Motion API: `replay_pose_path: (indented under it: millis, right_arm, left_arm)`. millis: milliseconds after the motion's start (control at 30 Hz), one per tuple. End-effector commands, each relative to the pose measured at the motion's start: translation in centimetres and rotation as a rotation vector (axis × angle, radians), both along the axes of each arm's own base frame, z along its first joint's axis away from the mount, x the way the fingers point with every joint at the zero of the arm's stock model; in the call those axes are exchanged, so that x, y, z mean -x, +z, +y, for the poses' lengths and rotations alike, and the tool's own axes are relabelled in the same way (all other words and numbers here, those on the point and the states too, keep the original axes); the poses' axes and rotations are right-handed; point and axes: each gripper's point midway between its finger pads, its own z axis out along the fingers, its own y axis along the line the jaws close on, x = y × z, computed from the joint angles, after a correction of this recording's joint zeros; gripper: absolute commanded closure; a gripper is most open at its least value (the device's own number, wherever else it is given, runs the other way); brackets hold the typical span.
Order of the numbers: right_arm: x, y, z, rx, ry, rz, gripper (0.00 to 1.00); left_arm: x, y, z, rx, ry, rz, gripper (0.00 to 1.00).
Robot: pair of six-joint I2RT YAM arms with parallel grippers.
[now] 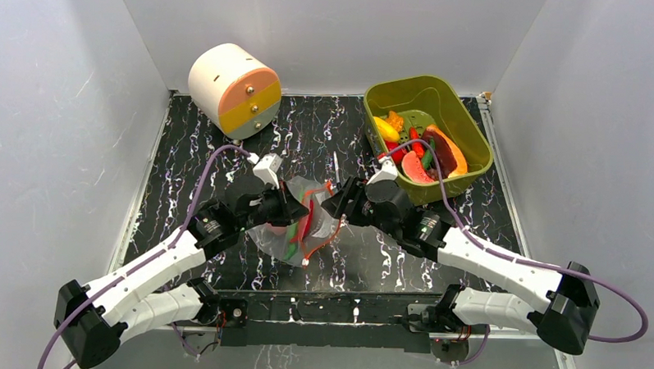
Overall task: Place the food in the zip-top bag and seal the zipper
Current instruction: Place the fake vegetable in the zipper food storage bag, then pick up the fake vegetable from the bin.
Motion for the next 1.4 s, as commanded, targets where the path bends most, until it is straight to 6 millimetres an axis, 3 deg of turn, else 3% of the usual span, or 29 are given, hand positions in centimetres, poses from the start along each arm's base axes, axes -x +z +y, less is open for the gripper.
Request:
replay_pose_path:
  millis: [0, 333, 500, 667, 867, 1167, 1367]
  right_arm:
    - [0.3, -0.4, -1.6, 0.175, 0.069, -0.086, 0.44]
    - [0.3, 1.0, -2.7, 0.299, 0.121, -0.149, 0.47]
    - [-1.8, 4.4, -6.7, 0.473, -0.017, -0.248, 0.46]
    - [-3.6, 7.8, -8.9, 0.528, -0.144, -0.326, 0.45]
    - [-6.7, 10.1, -10.4, 0.542, -0.285, -0.363, 0.47]
    - [-13.3, 8.6, -13.8, 0.567, -0.394, -0.263, 0.47]
    - [-17.1, 7.4, -17.6, 0.641, -0.496, -0.229, 0.48]
  left_arm:
    - [-0.8, 1.3, 0.5, -0.054, 0.009, -0.057, 1.0]
    - [-1.8, 2.0, 3.0, -0.216, 0.031, -0.154, 1.0]
    - [-2.7, 2.5, 3.6, -0.291, 0.025, -0.21, 1.0]
    - [-3.6, 2.7, 4.1, -0.326, 0.052, -0.259, 1.0]
    - [-4.1, 1.4, 4.8, -0.422, 0.033, -0.275, 1.0]
    - [-1.9, -0.6, 4.7, -0.382, -0.062, -0.29, 1.0]
    - [-1.2, 0.6, 3.7, -0.323, -0.116, -0.312, 1.0]
